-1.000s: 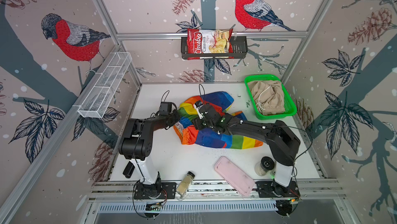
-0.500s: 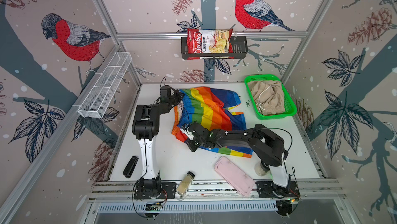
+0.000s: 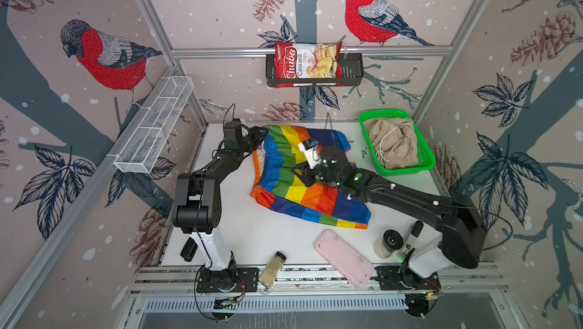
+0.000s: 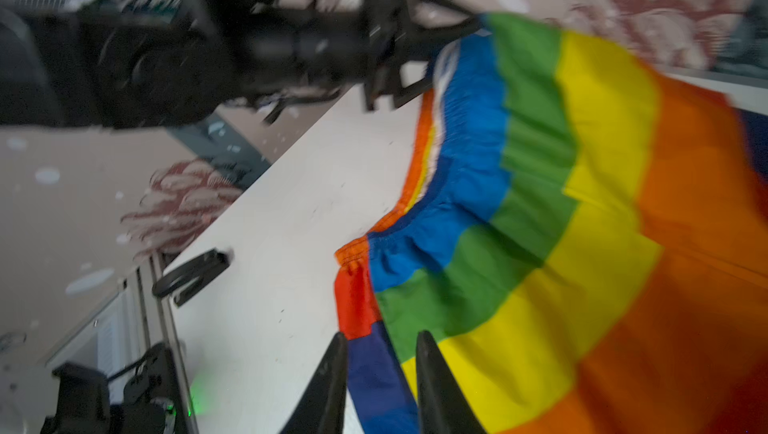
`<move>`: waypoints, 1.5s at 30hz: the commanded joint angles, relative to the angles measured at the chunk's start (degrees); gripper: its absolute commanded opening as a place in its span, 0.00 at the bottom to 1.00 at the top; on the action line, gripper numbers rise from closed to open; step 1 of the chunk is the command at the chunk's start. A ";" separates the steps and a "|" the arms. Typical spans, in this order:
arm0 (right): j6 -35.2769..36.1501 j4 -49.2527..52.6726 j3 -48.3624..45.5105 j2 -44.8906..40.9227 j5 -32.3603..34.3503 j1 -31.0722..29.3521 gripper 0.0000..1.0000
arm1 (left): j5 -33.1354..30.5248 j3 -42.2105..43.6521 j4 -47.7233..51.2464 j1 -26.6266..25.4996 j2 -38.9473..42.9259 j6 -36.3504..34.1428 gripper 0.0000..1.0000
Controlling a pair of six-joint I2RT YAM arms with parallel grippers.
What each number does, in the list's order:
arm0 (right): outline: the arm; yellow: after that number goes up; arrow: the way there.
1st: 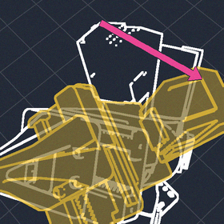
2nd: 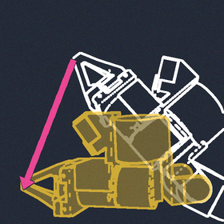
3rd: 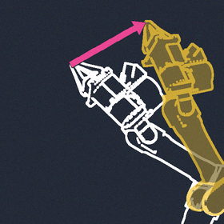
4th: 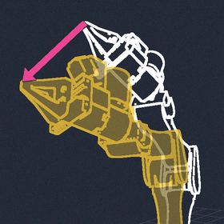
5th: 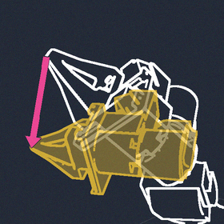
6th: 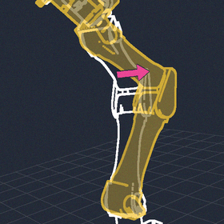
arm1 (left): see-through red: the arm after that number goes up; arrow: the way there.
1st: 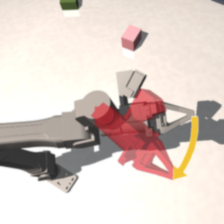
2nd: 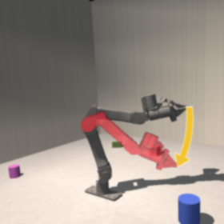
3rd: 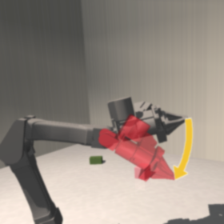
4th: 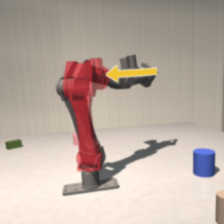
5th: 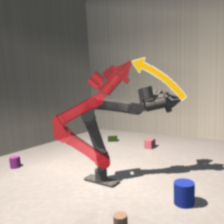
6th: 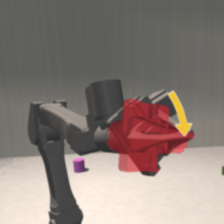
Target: Fold and stack the shorts
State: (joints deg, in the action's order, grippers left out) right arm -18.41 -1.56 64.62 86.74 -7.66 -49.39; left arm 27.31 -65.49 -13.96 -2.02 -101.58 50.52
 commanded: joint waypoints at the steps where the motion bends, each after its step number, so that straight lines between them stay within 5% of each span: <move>1: -5.07 3.49 -3.72 -3.46 2.42 6.18 0.35 | -5.21 3.26 9.39 -0.08 2.58 -5.19 0.57; 5: -6.79 7.61 -5.51 -4.08 4.21 13.31 0.41 | -6.84 7.05 10.68 -0.44 3.40 -7.67 0.70; 12: -6.69 11.47 -1.59 1.77 4.06 19.57 0.46 | -7.55 6.88 7.89 -2.58 -1.97 -7.89 0.68; 21: -5.06 12.70 5.67 10.85 3.20 21.50 0.35 | -11.23 -1.48 8.10 -3.43 -10.58 -9.10 0.35; 30: -4.72 13.16 9.60 15.05 2.05 23.34 0.35 | -13.29 -6.06 9.61 -4.37 -13.59 -11.19 0.50; 34: -4.46 13.94 10.33 15.03 2.77 24.68 0.33 | -11.53 -7.49 10.56 -4.92 -14.49 -11.17 0.01; 45: 0.67 21.62 23.54 22.97 19.48 26.61 0.40 | -7.73 -5.47 23.78 -0.71 2.68 -12.29 0.00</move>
State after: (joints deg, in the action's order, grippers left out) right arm -20.67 16.53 85.19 106.91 4.82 -22.63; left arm 17.21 -72.29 4.82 -3.99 -101.38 38.96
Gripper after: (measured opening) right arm 0.402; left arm 0.061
